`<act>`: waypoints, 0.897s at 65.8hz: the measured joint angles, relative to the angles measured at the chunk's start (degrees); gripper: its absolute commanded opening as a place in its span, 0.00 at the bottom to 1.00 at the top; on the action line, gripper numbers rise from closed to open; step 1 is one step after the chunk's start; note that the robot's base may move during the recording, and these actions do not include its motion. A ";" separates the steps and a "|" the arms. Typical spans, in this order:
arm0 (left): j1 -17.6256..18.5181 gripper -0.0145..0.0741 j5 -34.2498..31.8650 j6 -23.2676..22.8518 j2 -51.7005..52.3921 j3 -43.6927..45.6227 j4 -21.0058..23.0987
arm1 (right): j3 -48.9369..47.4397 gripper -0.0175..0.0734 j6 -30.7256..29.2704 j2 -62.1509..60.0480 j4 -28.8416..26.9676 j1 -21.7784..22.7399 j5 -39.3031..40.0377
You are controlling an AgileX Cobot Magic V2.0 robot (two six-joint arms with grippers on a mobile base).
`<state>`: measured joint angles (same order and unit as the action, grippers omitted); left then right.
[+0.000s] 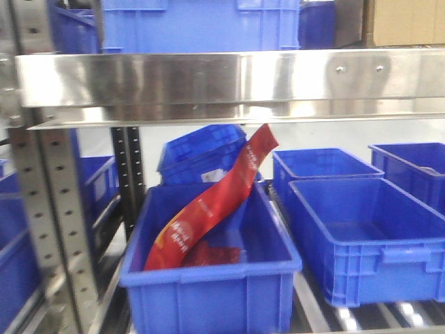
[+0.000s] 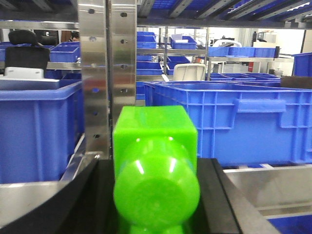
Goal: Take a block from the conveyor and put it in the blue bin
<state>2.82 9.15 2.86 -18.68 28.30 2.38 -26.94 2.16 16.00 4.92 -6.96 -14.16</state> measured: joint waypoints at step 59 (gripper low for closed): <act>0.00 0.04 -0.09 0.00 0.00 0.00 0.00 | 0.00 0.01 0.00 0.00 0.00 0.00 0.00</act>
<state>2.82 9.05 2.86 -18.68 28.30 2.38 -26.94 2.16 16.00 4.92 -6.96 -14.16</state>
